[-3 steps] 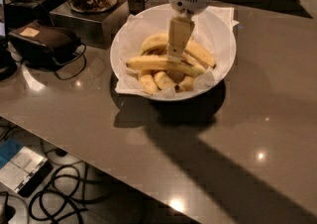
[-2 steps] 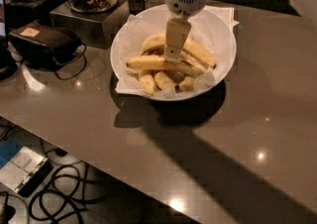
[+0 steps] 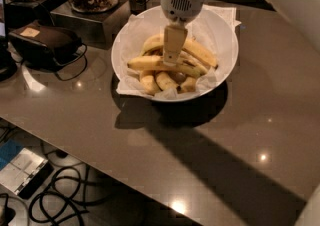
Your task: Pick banana from white bowl
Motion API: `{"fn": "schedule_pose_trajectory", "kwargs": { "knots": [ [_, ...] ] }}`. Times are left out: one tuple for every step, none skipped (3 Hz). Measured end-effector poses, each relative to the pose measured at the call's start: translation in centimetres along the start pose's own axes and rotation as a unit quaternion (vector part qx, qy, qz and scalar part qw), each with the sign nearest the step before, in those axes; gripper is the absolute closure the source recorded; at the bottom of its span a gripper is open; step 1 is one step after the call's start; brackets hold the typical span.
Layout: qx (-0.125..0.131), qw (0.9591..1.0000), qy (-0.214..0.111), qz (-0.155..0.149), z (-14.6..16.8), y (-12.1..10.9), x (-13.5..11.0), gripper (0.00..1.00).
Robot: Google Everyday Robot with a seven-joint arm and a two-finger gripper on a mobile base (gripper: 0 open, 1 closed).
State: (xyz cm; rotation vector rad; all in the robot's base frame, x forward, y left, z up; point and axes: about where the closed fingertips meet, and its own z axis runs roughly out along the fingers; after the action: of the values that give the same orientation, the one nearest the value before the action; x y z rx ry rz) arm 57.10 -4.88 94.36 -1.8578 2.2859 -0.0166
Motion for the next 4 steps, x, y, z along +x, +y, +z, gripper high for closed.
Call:
{"fn": "schedule_pose_trajectory", "kwargs": {
  "knots": [
    [-0.008,1.0000,0.005,0.002,0.9,-0.3,0.1,0.40],
    [-0.014,0.9999,0.009,0.003,1.6,-0.3,0.2,0.40],
    [-0.026,0.9996,0.012,0.006,2.5,0.0,0.4,0.41],
    [-0.041,0.9990,0.013,0.006,3.5,0.7,0.6,0.41]
  ]
}}
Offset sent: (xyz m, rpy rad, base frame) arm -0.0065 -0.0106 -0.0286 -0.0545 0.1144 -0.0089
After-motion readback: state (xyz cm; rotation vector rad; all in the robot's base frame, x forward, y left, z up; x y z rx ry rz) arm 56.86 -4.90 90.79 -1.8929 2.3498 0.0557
